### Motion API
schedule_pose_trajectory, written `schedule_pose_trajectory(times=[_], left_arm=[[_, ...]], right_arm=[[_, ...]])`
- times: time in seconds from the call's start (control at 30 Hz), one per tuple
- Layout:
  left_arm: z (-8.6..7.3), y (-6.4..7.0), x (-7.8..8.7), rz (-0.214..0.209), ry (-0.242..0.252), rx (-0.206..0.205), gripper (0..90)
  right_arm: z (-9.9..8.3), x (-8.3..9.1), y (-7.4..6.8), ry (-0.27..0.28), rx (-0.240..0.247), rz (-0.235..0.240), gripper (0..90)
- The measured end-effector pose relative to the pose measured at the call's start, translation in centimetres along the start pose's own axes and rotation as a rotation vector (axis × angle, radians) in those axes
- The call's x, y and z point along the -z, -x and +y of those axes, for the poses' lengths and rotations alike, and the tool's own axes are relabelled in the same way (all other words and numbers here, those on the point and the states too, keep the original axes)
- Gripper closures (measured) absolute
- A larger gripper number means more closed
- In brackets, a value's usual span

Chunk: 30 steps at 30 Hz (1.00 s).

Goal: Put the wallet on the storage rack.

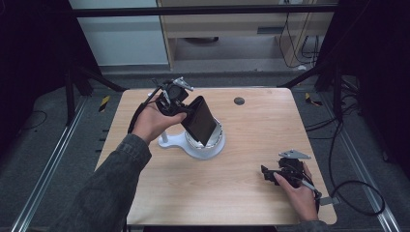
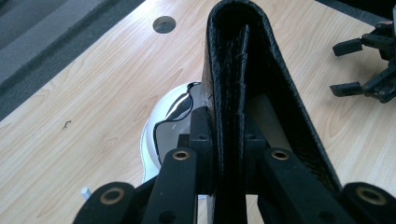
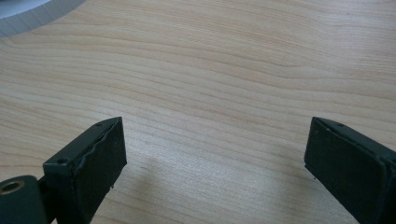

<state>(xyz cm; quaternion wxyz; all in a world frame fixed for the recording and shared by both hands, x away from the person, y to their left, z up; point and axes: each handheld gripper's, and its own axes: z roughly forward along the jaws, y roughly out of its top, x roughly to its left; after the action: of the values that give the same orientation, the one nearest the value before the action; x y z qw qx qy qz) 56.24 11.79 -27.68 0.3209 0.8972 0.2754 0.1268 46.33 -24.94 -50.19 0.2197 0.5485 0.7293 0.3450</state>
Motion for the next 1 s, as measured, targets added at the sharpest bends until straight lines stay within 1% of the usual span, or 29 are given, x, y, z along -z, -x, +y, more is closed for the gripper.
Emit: schedule_pose_trajectory(times=[0.07,0.13,0.23,0.47,0.73,0.8,1.0], left_arm=[[0.1,-0.1,-0.5,-0.001,-0.003,0.001,80.3],[0.2,-0.2,-0.9,-0.008,-0.010,-0.003,80.2],[0.2,-0.4,-1.6,-0.021,-0.024,-0.003,80.2],[-0.3,-0.5,-3.2,-0.040,-0.052,0.003,80.1],[-0.2,-0.6,-3.8,-0.058,-0.046,0.015,80.0],[-0.1,-0.7,-4.0,-0.058,-0.052,0.018,79.9],[0.0,-1.2,-4.7,-0.061,-0.055,0.042,79.5]], right_arm=[[0.0,0.0,0.1,-0.002,0.004,-0.004,5.9],[-0.1,0.0,0.0,-0.004,-0.003,-0.001,5.9],[-0.1,-0.2,-0.1,-0.010,0.002,0.001,5.9],[-0.1,-0.2,-0.2,-0.020,0.020,0.001,5.8],[-0.1,-0.3,-0.3,-0.024,0.017,0.003,5.7],[-0.2,-0.4,-0.3,-0.028,0.022,0.006,5.6],[-0.2,-0.5,-0.4,-0.039,0.017,0.001,5.6]])
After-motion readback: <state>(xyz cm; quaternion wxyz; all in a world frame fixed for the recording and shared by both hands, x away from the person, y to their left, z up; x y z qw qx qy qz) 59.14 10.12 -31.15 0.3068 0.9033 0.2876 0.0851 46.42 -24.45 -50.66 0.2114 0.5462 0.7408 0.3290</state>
